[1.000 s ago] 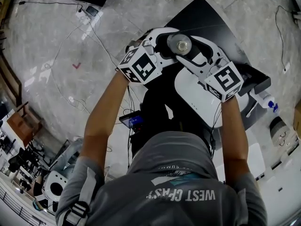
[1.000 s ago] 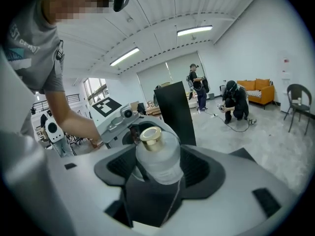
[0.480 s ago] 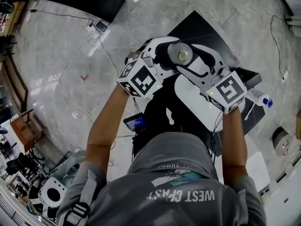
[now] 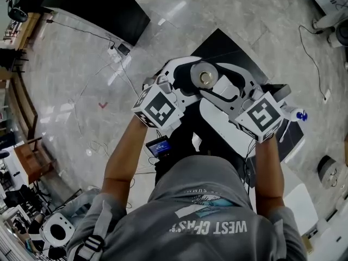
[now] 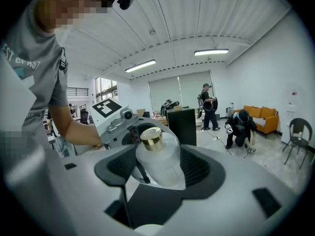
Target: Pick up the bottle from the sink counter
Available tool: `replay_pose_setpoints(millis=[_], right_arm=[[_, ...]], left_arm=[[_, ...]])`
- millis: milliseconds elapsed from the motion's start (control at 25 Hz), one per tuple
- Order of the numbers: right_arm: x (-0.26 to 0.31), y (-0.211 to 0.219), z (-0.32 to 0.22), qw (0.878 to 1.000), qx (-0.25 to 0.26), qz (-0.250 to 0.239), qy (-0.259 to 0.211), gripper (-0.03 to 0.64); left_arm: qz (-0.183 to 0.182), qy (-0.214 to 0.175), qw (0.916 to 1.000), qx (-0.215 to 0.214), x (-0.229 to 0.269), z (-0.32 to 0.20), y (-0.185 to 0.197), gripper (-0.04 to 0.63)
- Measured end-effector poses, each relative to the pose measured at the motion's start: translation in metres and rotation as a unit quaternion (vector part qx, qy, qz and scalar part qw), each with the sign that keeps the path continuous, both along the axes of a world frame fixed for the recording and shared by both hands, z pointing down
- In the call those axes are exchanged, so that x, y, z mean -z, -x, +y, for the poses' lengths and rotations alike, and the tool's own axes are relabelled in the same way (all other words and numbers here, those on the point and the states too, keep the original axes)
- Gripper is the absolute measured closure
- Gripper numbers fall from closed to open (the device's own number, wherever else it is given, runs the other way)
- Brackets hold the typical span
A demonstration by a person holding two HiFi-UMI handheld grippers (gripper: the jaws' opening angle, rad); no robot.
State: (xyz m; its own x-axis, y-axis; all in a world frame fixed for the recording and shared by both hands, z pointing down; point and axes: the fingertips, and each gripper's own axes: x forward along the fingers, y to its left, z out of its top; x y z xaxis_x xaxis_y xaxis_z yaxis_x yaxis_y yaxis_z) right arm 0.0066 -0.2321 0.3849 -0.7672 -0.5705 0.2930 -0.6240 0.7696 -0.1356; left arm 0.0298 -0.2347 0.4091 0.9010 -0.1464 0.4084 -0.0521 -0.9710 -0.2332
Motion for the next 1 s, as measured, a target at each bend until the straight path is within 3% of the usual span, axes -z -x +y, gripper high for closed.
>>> replay_pose_setpoints(millis=[240,760,1000], right_arm=[[0.02,-0.003,0.005,1.0,0.004,-0.007,-0.023,0.334],[0.084,0.002,0.07,0.997,0.014,-0.014,-0.076,0.334],[0.093,0.002,0.079,0.997,0.009,-0.013,-0.072,0.336]], left_arm=[[0.006,-0.017,0.9998,0.008,0.021,0.003,-0.002,0.273],[0.012,-0.039,0.9991,0.016,0.081,0.067,0.002,0.273],[0.019,-0.046,0.9986,0.019,0.093,0.075,0.003,0.273]])
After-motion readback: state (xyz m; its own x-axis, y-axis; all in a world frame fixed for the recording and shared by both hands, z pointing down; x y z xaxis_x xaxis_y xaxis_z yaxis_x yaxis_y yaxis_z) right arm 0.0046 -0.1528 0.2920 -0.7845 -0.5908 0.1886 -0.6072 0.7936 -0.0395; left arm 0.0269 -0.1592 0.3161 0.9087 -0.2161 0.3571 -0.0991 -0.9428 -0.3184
